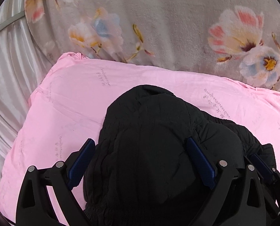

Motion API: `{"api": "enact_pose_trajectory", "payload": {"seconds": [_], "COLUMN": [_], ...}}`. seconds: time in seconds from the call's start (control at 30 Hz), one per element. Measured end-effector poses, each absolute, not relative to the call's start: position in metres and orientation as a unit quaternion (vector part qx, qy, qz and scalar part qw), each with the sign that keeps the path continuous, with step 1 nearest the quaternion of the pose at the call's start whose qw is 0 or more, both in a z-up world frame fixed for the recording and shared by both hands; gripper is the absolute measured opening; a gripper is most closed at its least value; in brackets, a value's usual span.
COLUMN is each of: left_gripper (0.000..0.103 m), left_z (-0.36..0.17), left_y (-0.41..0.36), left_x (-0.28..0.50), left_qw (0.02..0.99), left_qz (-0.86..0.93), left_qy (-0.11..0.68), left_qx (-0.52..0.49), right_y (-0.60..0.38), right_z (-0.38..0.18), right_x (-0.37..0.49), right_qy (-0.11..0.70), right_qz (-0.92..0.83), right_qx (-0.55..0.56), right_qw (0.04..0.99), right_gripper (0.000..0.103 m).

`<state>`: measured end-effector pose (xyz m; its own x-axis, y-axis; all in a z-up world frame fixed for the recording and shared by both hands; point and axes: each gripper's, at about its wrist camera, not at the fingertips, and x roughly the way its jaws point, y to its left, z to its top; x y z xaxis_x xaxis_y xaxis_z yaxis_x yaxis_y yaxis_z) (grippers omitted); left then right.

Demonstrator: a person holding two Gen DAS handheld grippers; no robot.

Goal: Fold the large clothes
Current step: 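Lower the bundle onto the pink sheet and press it with both grippers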

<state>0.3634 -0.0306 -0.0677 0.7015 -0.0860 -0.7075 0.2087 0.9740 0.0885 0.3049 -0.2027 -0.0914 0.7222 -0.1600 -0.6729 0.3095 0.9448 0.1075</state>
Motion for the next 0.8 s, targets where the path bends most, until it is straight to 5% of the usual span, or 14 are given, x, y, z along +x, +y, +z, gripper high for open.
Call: {"api": "enact_pose_trajectory", "payload": {"seconds": [0.8], "left_gripper": [0.098], "left_z": [-0.107], "left_y": [-0.045], "left_x": [0.362], "left_qw": [0.935], "left_qz": [-0.065], "left_qy": [0.338], "left_qx": [0.087], "right_y": [-0.209], "right_z": [-0.135], "right_x": [0.304], "right_qy": [0.314], "right_qz": [-0.140], "right_qx": [0.119], "right_qw": [0.932], "right_gripper": [0.019]}}
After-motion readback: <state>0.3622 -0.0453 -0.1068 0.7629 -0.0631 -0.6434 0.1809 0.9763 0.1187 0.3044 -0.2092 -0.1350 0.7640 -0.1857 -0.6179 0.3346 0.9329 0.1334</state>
